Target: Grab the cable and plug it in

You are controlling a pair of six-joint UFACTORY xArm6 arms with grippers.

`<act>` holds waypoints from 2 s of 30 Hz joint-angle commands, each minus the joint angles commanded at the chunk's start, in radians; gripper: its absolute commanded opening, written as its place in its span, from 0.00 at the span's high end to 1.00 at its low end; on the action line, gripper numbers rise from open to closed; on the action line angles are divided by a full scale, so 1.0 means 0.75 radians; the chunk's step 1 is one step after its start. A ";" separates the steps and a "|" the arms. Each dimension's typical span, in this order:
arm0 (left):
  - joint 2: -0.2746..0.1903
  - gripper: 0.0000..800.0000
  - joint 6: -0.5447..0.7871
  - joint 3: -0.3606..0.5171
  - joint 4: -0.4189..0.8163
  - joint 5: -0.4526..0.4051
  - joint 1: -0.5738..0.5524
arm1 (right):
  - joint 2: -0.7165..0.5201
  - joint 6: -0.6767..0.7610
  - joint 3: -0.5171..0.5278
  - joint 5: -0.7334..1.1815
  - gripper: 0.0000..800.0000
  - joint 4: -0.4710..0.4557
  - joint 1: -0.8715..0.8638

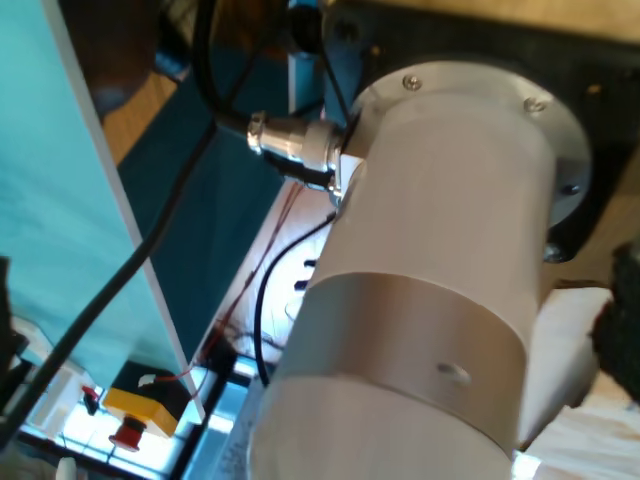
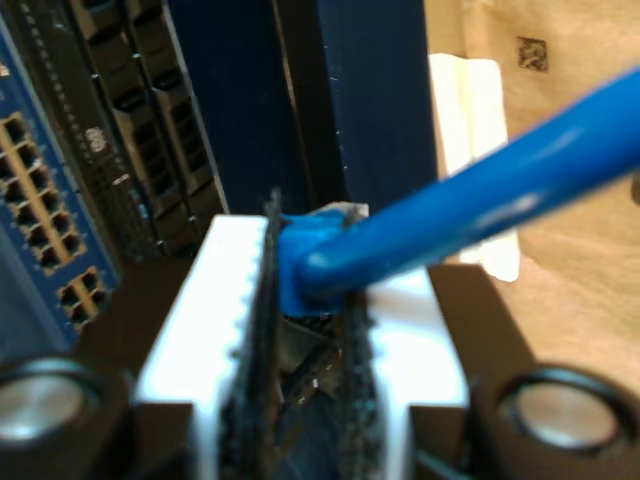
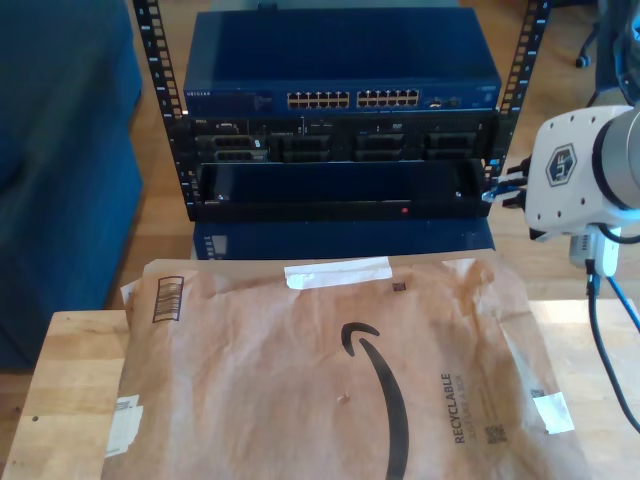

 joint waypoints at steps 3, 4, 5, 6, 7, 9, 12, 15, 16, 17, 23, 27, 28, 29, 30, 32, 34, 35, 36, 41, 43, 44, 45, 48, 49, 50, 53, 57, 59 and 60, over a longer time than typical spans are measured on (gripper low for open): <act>-0.018 0.00 0.002 0.072 -0.002 -0.029 0.035 | -0.027 0.000 0.029 0.000 1.00 0.000 0.000; -0.023 0.00 0.002 0.096 -0.002 -0.031 0.047 | -0.035 0.000 0.035 0.000 1.00 0.000 0.002; -0.025 0.00 0.004 0.131 0.000 -0.045 0.057 | -0.035 0.000 0.041 0.000 1.00 0.000 0.000; -0.029 0.00 0.004 0.155 0.000 -0.070 0.065 | -0.037 0.000 0.049 0.000 1.00 0.000 0.000; -0.035 0.00 0.004 0.182 0.000 -0.106 0.078 | -0.037 0.000 0.055 0.000 1.00 0.000 0.000; -0.037 0.00 0.018 0.229 0.002 -0.180 0.117 | -0.039 0.000 0.068 0.000 1.00 0.000 0.000; -0.037 0.00 0.061 0.256 -0.002 -0.239 0.184 | -0.041 0.000 0.076 0.000 1.00 0.000 0.002; -0.039 0.00 0.084 0.301 -0.002 -0.272 0.207 | -0.041 0.000 0.094 -0.002 1.00 0.002 0.000; -0.045 0.00 0.104 0.307 -0.002 -0.284 0.213 | -0.041 0.000 0.098 0.000 1.00 0.000 0.000; -0.049 0.00 0.131 0.313 -0.004 -0.307 0.225 | -0.041 0.000 0.102 -0.002 1.00 0.000 0.000; -0.051 0.00 0.323 0.440 -0.006 -0.571 0.368 | -0.039 -0.002 0.135 -0.008 1.00 0.002 -0.002; -0.051 0.00 0.315 0.559 -0.012 -0.802 0.385 | -0.016 -0.002 0.127 -0.012 1.00 0.004 0.002; -0.051 0.00 0.313 0.571 -0.016 -0.839 0.393 | 0.008 -0.004 0.125 -0.018 1.00 0.006 0.002; -0.051 0.00 0.315 0.573 -0.016 -0.845 0.399 | 0.039 -0.004 0.117 -0.045 1.00 0.006 0.002; -0.051 0.00 0.315 0.573 -0.016 -0.845 0.401 | 0.059 -0.004 0.106 -0.082 1.00 0.010 0.002; -0.049 0.00 0.317 0.573 -0.018 -0.845 0.401 | 0.068 -0.004 0.104 -0.166 1.00 0.012 0.006; -0.047 0.00 0.317 0.573 -0.018 -0.843 0.401 | 0.068 -0.004 0.100 -0.223 1.00 0.010 0.008; -0.047 0.00 0.317 0.573 -0.016 -0.843 0.401 | 0.068 -0.004 0.100 -0.248 1.00 0.010 0.008; -0.047 0.00 0.317 0.573 -0.018 -0.843 0.401 | 0.068 -0.004 0.102 -0.268 1.00 0.010 0.008; -0.045 0.00 0.317 0.573 -0.018 -0.843 0.401 | 0.096 -0.008 0.143 -0.348 1.00 0.010 0.010; -0.045 0.00 0.317 0.571 -0.018 -0.843 0.401 | 0.100 -0.010 0.158 -0.444 1.00 0.008 0.039; -0.045 0.00 0.317 0.573 -0.018 -0.843 0.401 | 0.110 -0.010 0.155 -0.491 1.00 0.008 0.068; -0.045 0.00 0.317 0.571 -0.018 -0.843 0.401 | 0.131 -0.010 0.153 -0.528 1.00 0.006 0.088; -0.045 0.00 0.317 0.571 -0.016 -0.843 0.401 | 0.180 -0.004 0.147 -0.655 1.00 0.006 0.117; -0.045 0.00 0.317 0.571 -0.018 -0.843 0.401 | 0.213 -0.004 0.149 -0.696 1.00 0.006 0.121; -0.045 0.00 0.317 0.571 -0.018 -0.843 0.401 | 0.254 -0.008 0.153 -0.741 1.00 0.006 0.129; -0.045 0.00 0.317 0.571 -0.018 -0.843 0.401 | 0.305 -0.012 0.200 -0.917 1.00 -0.057 0.168; -0.045 0.00 0.317 0.571 -0.018 -0.843 0.401 | 0.354 -0.012 0.190 -1.031 1.00 -0.252 0.170; -0.045 0.00 0.317 0.571 -0.018 -0.843 0.401 | 0.423 -0.010 0.141 -1.033 1.00 -0.262 0.168; -0.045 0.00 0.317 0.571 -0.018 -0.843 0.401 | 0.454 -0.004 0.123 -1.041 1.00 -0.264 0.168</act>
